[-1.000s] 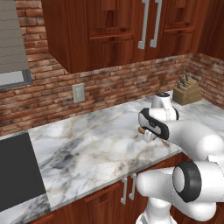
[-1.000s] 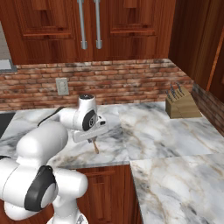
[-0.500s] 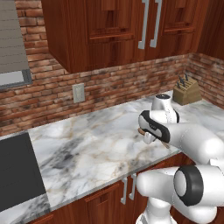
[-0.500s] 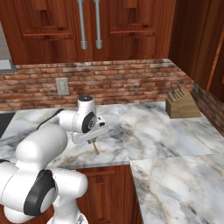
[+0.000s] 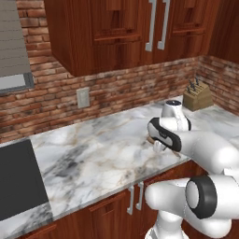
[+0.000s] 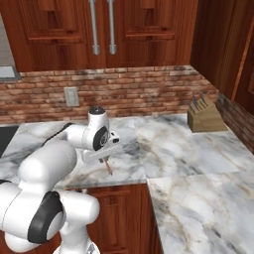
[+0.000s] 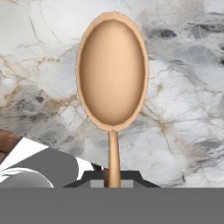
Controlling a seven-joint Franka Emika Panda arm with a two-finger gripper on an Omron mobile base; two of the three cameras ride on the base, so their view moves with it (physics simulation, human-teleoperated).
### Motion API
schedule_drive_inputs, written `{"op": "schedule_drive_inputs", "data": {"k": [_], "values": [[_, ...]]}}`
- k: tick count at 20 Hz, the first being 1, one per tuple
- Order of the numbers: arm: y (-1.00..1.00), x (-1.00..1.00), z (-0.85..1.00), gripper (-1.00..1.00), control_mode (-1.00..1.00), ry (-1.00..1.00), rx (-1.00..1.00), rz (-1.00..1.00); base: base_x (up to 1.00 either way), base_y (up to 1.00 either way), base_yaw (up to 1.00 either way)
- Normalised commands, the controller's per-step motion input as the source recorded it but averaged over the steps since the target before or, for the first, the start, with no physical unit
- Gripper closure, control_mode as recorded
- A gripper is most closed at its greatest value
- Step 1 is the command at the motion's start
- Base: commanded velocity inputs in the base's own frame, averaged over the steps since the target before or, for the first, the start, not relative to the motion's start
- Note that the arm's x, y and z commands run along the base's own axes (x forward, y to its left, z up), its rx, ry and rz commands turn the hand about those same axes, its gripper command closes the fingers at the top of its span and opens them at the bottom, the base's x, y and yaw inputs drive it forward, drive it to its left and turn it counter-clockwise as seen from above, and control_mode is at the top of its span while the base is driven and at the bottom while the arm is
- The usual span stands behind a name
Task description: Take the fork and place it on the left side of the plate. Then take the spoon and place it on the right side of the plate. Make sure they're directly next to the plate.
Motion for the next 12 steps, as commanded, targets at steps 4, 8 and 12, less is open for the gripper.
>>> {"op": "schedule_drive_inputs", "data": {"k": [4,8,12], "values": [[0.0,0.0,0.0,1.0,1.0,0.0,0.0,0.0,-1.0,0.21,0.02],[0.0,0.0,0.0,1.0,1.0,0.0,0.0,0.0,-0.39,0.86,0.27],[0.0,0.0,0.0,1.0,1.0,0.0,0.0,0.0,-0.28,0.42,0.94]]}}
